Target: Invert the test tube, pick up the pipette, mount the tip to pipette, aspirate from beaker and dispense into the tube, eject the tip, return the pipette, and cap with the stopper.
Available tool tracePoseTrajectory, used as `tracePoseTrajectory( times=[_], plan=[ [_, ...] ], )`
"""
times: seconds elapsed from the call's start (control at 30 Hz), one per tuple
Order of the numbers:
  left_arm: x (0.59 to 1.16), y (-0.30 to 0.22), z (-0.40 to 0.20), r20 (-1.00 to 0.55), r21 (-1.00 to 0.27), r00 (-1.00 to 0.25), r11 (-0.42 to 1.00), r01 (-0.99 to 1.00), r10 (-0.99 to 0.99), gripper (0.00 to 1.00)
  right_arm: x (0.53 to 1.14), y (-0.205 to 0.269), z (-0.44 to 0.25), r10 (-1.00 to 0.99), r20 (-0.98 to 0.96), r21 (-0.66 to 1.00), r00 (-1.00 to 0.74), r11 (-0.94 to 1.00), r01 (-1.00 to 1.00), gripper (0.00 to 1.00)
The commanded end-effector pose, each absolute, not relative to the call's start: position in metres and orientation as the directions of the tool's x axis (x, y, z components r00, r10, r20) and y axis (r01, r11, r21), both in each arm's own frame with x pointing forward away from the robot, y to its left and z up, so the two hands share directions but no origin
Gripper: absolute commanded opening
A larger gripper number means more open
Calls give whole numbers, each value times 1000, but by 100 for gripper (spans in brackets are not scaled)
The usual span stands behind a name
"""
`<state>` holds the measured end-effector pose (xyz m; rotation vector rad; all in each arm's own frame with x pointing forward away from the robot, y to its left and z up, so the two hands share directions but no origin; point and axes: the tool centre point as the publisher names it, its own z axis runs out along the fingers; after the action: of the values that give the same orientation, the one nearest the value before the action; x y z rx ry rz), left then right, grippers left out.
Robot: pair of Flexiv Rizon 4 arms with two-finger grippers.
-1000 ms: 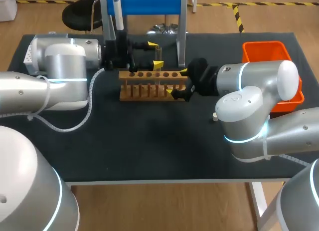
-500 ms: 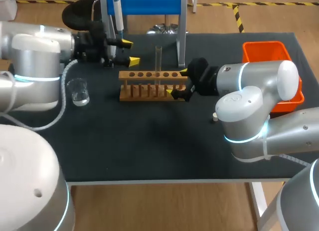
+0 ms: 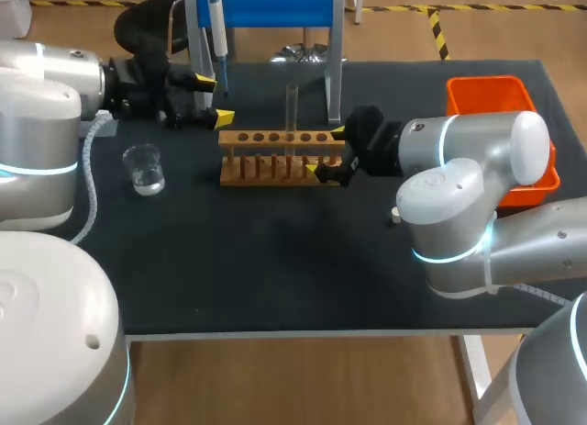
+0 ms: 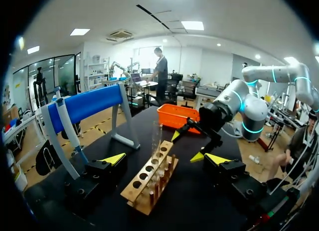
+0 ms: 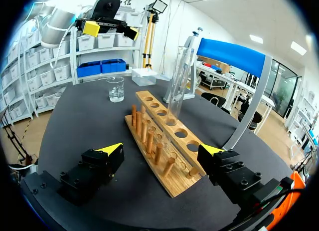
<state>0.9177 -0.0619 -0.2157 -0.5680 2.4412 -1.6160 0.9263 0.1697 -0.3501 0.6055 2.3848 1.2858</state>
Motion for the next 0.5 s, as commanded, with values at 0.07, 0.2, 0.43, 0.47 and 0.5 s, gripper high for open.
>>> tracePoseTrajectory(
  times=[0.07,0.2,0.43,0.47,0.5],
  plan=[
    [928,-24,-224,69,-905,-835,317,-282,-546,100,926,169,-348,527,-110,844,-843,498,201,100],
    [934,29,-229,38,-898,-741,303,-319,-670,100,926,169,-348,527,-110,844,-843,498,201,100],
    [944,112,-243,31,-865,-553,255,-432,-833,100,926,169,-348,527,-110,844,-843,498,201,100],
    [946,123,-245,19,-868,-524,246,-431,-851,100,926,169,-348,527,-110,844,-843,498,201,100],
    [949,135,-247,11,-866,-489,236,-440,-872,100,926,169,-348,527,-110,844,-843,498,201,100]
  ],
)
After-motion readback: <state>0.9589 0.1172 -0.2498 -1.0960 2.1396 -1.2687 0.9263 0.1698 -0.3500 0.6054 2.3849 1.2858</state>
